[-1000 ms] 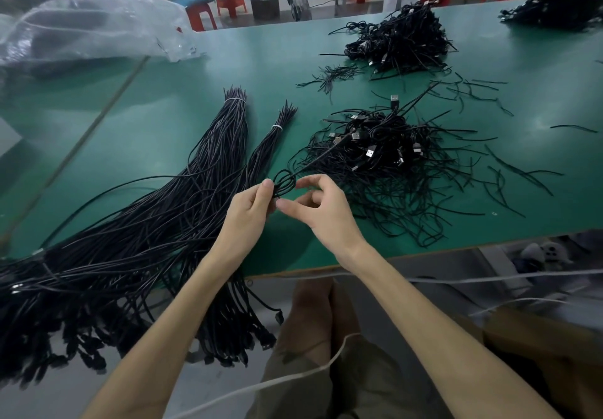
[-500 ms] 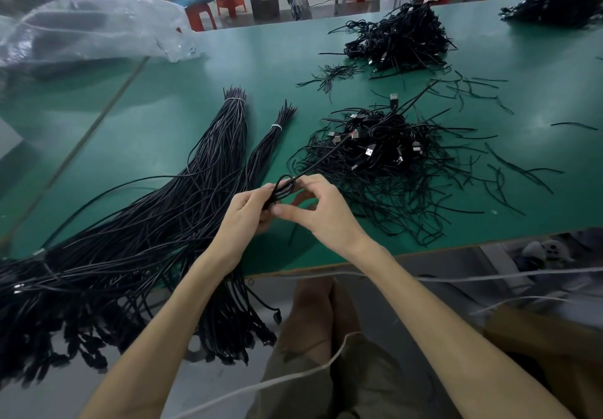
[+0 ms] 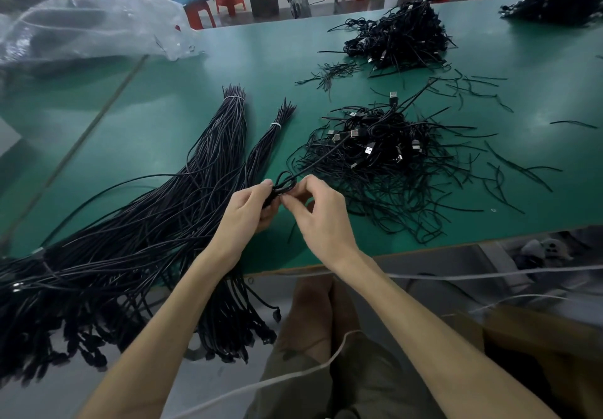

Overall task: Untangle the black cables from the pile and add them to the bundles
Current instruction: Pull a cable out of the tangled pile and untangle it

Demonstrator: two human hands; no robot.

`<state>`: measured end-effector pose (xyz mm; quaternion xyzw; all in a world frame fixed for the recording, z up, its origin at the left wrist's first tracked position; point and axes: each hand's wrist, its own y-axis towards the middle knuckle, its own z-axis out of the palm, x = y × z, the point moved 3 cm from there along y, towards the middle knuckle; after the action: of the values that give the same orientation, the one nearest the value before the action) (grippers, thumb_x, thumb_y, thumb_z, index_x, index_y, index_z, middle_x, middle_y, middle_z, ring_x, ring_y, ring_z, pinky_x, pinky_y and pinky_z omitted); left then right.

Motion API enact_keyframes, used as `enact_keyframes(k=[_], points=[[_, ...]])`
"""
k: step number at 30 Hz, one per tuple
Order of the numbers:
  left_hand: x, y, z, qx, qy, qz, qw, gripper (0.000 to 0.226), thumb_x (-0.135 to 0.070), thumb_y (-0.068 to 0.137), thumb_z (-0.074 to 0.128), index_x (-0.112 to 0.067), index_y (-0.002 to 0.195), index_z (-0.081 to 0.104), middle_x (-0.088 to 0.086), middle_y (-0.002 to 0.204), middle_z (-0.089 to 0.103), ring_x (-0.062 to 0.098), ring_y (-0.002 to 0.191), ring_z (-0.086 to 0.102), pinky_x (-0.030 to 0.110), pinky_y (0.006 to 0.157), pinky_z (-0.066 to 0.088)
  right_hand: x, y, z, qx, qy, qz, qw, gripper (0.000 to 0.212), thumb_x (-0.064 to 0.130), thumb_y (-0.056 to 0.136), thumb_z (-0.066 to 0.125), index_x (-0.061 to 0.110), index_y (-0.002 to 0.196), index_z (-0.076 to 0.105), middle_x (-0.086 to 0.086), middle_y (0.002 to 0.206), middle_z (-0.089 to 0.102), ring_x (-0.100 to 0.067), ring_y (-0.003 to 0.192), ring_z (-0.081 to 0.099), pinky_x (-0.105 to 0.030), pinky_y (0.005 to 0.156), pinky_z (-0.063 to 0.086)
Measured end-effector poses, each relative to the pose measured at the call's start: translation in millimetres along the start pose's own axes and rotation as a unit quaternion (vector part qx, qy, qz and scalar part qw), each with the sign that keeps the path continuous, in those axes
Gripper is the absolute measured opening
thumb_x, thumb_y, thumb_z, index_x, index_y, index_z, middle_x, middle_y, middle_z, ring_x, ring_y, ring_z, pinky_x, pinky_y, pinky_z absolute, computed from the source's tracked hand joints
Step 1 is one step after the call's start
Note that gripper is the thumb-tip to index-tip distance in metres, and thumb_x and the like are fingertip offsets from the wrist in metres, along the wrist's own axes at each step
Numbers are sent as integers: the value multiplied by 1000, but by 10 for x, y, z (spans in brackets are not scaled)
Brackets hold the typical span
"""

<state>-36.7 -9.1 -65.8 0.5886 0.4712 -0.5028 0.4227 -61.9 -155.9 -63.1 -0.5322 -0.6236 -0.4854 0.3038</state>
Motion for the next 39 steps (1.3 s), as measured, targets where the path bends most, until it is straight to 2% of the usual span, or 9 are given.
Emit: enact_keyframes(k=[6,9,15,19,22,26,30,34,39], points=[[-52,-22,18,-62,136,89,985,38,-25,107,53,-3,84,74,17,89,67,16,74,66,31,66,56,13,37,-100,-71,-39,-53,995,11,13,98,67,12,88,62,10,88,56,-15,89,55,-30,81,49],[-110,-49,-15,-38,43,86,995,15,-10,104,57,-6,112,69,18,94,72,24,73,75,30,69,61,88,56,-162,-60,-103,-120,986,14,9,98,65,9,86,58,6,85,52,-14,87,48,-24,78,42],[-343,-101,-70,62,52,179,981,59,11,98,56,-18,148,47,13,88,64,31,74,72,36,76,60,196,71,-266,-38,-136,-180,974,14,2,96,65,4,85,57,0,86,53,-17,87,46,-26,78,40],[-428,-60,-66,64,229,208,949,78,13,86,70,-42,141,58,-2,99,64,19,83,68,29,81,57,173,110,-377,-30,-68,-109,991,11,3,94,68,5,86,61,14,83,51,-10,79,49,-19,73,38],[-498,-37,-35,32,334,270,902,58,2,87,74,-32,133,67,-6,102,56,13,81,57,25,75,49,192,83,-386,-16,-61,-109,992,14,1,93,69,7,84,60,16,81,50,-2,78,47,-15,73,37],[-581,-4,10,2,428,327,843,28,-34,94,68,-10,109,72,1,117,58,19,103,54,30,91,44,210,65,-394,-4,-45,-107,993,14,-1,91,70,8,83,61,11,85,53,-6,79,51,-17,72,38],[-629,-20,69,20,405,264,875,37,-49,104,47,-19,82,50,-13,75,64,9,68,58,39,66,48,214,83,-423,-21,-16,-103,994,12,4,91,72,1,84,62,6,83,53,-16,78,50,-24,70,40],[-634,-11,156,-27,320,176,931,46,-44,107,48,-21,68,56,-3,56,63,18,49,59,39,53,51,276,58,-455,-54,-66,-172,981,14,-2,92,70,0,82,61,4,80,54,-21,81,51,-29,73,45],[-564,274,206,59,182,-135,972,47,-38,106,49,-13,66,53,-5,44,44,19,37,42,22,40,36,311,48,-368,-85,-328,-355,872,20,-9,96,58,2,80,60,-14,76,54,-33,72,50,-41,70,47]])
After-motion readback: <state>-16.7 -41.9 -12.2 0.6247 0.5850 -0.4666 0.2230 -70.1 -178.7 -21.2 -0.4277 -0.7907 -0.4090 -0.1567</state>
